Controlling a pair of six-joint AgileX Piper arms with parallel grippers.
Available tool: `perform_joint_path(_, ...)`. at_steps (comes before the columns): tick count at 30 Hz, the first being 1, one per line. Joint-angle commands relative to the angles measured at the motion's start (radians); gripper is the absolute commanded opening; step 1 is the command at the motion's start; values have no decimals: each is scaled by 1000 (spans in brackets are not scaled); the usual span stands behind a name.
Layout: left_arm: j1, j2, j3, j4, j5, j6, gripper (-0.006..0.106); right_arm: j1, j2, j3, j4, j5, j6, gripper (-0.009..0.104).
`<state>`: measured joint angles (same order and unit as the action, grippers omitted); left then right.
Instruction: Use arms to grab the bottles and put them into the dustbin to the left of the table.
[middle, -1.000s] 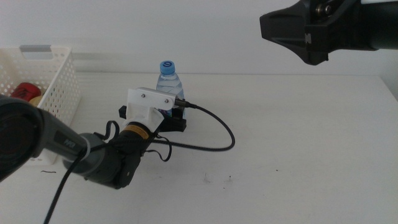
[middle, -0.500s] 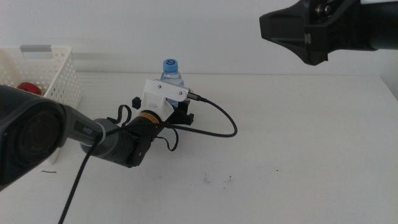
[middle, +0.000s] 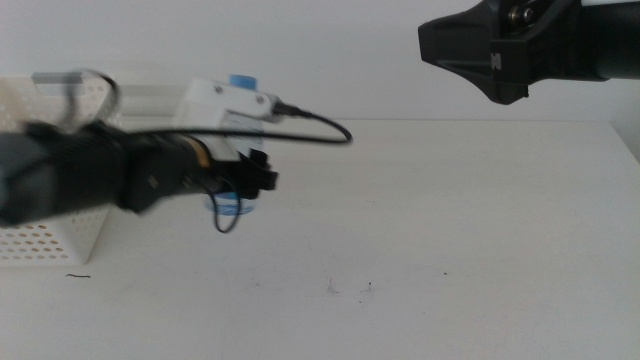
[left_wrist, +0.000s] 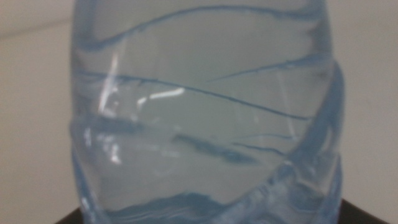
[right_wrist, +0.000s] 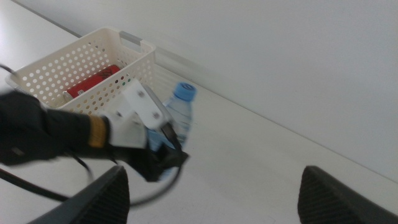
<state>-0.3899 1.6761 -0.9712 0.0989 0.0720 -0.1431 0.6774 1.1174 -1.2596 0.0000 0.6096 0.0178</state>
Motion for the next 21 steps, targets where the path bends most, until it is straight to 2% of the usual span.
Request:
perform_joint_path(1,15,-95,-49,-64,196,46,-2,-1,-6,-3,-13,-6,1,84)
perform_joint_path(3,78,-141,-139,-250,428,297,-2,-1,-6,-3,-13,-6,1,84)
perform_joint_path(5,158,-155,-246,-352,626,463,-2,-1,-6,-3,-13,-6,1,84)
perform_joint_path(12,448,-80,-634,-352,1057,547,-2,-1,-6,-3,-13,-6,1,84)
perform_joint_path(18,632,22,-778,-429,1093,600,-2,-1,-6,-3,-13,-6,1,84)
perform_joint_path(21,699,78,-807,-433,1098,621,-2,-1,-6,-3,-13,-6,1,84)
